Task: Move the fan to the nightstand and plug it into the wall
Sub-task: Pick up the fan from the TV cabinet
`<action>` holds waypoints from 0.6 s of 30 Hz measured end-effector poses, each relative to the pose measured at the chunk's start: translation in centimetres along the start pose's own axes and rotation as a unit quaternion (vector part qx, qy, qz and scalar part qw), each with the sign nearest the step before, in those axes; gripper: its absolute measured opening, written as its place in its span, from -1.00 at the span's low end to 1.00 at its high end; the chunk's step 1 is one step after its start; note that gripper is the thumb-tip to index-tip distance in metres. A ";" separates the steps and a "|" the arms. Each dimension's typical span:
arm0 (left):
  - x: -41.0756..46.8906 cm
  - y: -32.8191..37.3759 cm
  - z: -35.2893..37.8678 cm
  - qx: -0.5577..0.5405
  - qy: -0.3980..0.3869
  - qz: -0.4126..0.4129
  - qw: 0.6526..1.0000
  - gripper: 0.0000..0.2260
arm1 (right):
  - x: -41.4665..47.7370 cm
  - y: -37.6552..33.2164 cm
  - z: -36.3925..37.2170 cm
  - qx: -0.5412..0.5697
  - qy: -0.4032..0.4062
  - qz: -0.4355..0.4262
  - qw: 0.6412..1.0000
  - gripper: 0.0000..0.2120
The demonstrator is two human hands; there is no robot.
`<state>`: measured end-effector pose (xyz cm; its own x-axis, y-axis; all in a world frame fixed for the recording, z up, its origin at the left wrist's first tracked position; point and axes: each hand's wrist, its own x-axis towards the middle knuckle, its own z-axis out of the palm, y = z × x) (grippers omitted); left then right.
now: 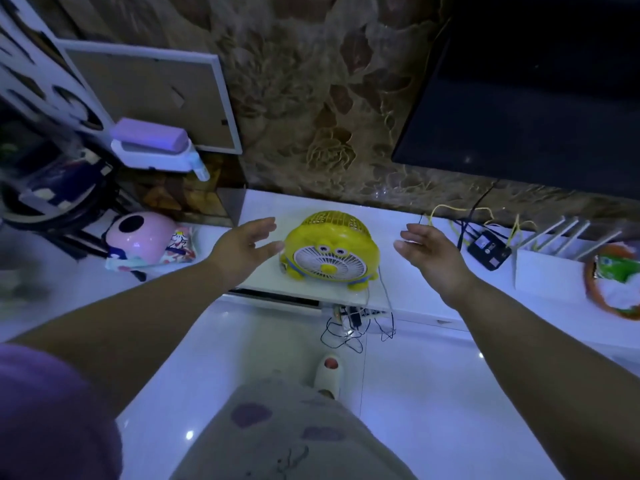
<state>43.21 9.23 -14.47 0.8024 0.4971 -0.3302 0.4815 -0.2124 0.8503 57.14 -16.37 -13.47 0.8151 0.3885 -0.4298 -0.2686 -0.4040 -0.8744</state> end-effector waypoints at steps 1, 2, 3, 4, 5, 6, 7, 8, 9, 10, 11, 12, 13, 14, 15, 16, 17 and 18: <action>0.2 -0.1 0.3 -0.020 0.009 -0.013 1.000 -0.56 | 0.6 0.1 -0.1 0.002 0.002 0.003 1.000 -0.54; 0.6 -0.3 0.6 -0.027 0.013 -0.022 0.999 -0.56 | 1.2 0.4 -0.1 0.007 0.004 0.008 1.000 -0.54; 0.9 -0.5 0.8 -0.026 0.012 -0.028 0.999 -0.55 | 1.7 0.5 -0.1 0.010 0.006 0.013 1.000 -0.55; 1.4 -0.8 1.0 -0.023 0.009 -0.034 0.999 -0.55 | 2.4 0.8 -0.1 0.011 0.007 0.019 1.000 -0.55; 1.8 -1.1 1.1 -0.022 0.005 -0.040 0.999 -0.54 | 2.9 1.0 0.0 0.010 0.009 0.026 1.000 -0.55; 2.2 -1.3 1.3 -0.026 0.005 -0.046 0.999 -0.54 | 3.3 1.2 0.1 0.011 0.012 0.032 0.999 -0.56; 2.7 -1.6 1.4 -0.031 0.007 -0.055 0.998 -0.54 | 3.8 1.5 0.3 0.012 0.013 0.040 0.999 -0.56; 3.1 -1.8 1.6 -0.033 0.011 -0.060 0.998 -0.54 | 4.2 1.7 0.4 0.013 0.014 0.046 0.999 -0.56; 3.4 -2.0 1.7 -0.033 0.011 -0.065 0.997 -0.54 | 4.5 2.0 0.5 0.011 0.015 0.052 0.998 -0.56; 3.9 -2.3 1.7 -0.034 0.007 -0.070 0.997 -0.53 | 4.9 2.3 0.6 0.009 0.017 0.058 0.998 -0.56; 4.3 -2.6 1.7 -0.035 0.001 -0.075 0.997 -0.53 | 5.3 2.6 0.7 0.007 0.020 0.062 0.998 -0.56; 4.7 -2.8 1.6 -0.035 -0.004 -0.079 0.996 -0.52 | 5.5 2.8 0.8 0.006 0.024 0.065 0.998 -0.56; 5.2 -3.2 1.4 -0.034 -0.009 -0.086 0.996 -0.52 | 6.0 3.1 1.0 0.004 0.029 0.070 0.997 -0.55; 5.7 -3.6 1.3 -0.030 -0.012 -0.092 0.995 -0.52 | 6.4 3.3 1.2 0.001 0.035 0.074 0.997 -0.55; 6.1 -4.0 1.1 -0.028 -0.014 -0.100 0.994 -0.51 | 6.8 3.5 1.5 -0.002 0.039 0.078 0.996 -0.55; 6.5 -4.4 1.0 -0.026 -0.016 -0.105 0.994 -0.51 | 7.2 3.8 1.8 -0.006 0.042 0.080 0.996 -0.55; 6.9 -4.7 0.8 -0.028 -0.017 -0.109 0.994 -0.51 | 7.5 4.0 2.1 -0.006 0.046 0.081 0.996 -0.56; 7.2 -5.0 0.8 -0.029 -0.020 -0.113 0.993 -0.51 | 7.8 4.2 2.4 -0.003 0.050 0.083 0.995 -0.56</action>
<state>46.87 13.25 -21.42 0.6892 0.4933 -0.5307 0.6313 -0.0494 0.7740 61.19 -13.07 -21.06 0.8064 0.2325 -0.5437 -0.4006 -0.4617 -0.7915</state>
